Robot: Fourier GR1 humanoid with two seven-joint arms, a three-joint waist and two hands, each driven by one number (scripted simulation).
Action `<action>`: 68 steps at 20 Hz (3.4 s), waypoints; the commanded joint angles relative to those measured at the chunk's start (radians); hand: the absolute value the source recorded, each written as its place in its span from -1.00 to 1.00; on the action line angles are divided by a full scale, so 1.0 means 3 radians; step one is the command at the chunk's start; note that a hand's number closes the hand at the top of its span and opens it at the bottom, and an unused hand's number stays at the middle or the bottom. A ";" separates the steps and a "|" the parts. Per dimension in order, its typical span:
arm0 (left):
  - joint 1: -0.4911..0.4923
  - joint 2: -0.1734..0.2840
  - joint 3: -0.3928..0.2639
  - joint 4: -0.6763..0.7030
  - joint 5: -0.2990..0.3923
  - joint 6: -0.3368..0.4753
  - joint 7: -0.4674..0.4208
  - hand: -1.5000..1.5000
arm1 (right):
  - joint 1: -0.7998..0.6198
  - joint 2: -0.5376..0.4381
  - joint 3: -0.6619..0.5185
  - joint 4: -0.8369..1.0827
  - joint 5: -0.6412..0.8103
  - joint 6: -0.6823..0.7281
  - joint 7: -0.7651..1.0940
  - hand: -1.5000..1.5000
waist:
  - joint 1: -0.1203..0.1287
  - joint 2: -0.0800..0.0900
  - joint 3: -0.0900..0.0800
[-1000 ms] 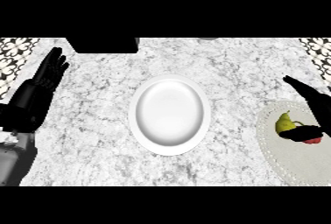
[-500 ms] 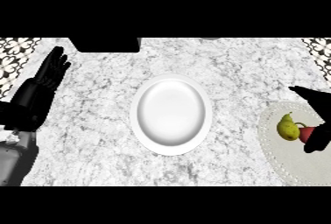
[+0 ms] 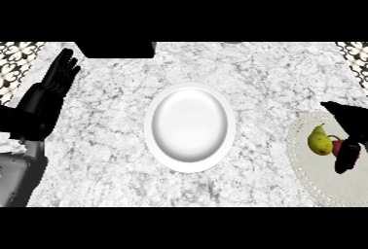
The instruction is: Pick the bell pepper from the placemat and place it in the plate
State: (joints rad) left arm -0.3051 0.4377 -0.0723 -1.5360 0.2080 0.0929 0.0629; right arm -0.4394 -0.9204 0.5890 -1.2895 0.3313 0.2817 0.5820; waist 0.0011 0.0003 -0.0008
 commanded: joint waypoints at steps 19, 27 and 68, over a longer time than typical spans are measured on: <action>0.0172 -0.0211 0.0291 -0.0268 -0.0225 -0.0330 0.0101 0.00 | 0.0148 0.0603 -0.0655 0.1431 0.1129 0.0116 -0.0728 -1.00 | 0.0012 0.0000 0.0003; -0.0147 -0.0385 0.0320 -0.0007 -0.0392 -0.0280 0.0146 0.00 | -0.0212 0.0854 -0.0717 0.2137 0.1679 -0.0039 -0.0927 -1.00 | 0.0027 0.0011 0.0005; 0.0094 -0.0417 0.0467 -0.0266 -0.0463 -0.0460 0.0223 0.00 | 0.0606 0.1243 -0.1255 -0.2056 0.0279 -0.0617 -0.1255 1.00 | -0.0002 -0.0005 0.0000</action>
State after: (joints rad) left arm -0.2670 0.3113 0.0652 -1.6254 0.0760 -0.0303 0.1348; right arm -0.2000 -0.6035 0.1630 -1.8112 0.3867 0.0546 0.0750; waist -0.0084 -0.0043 -0.0010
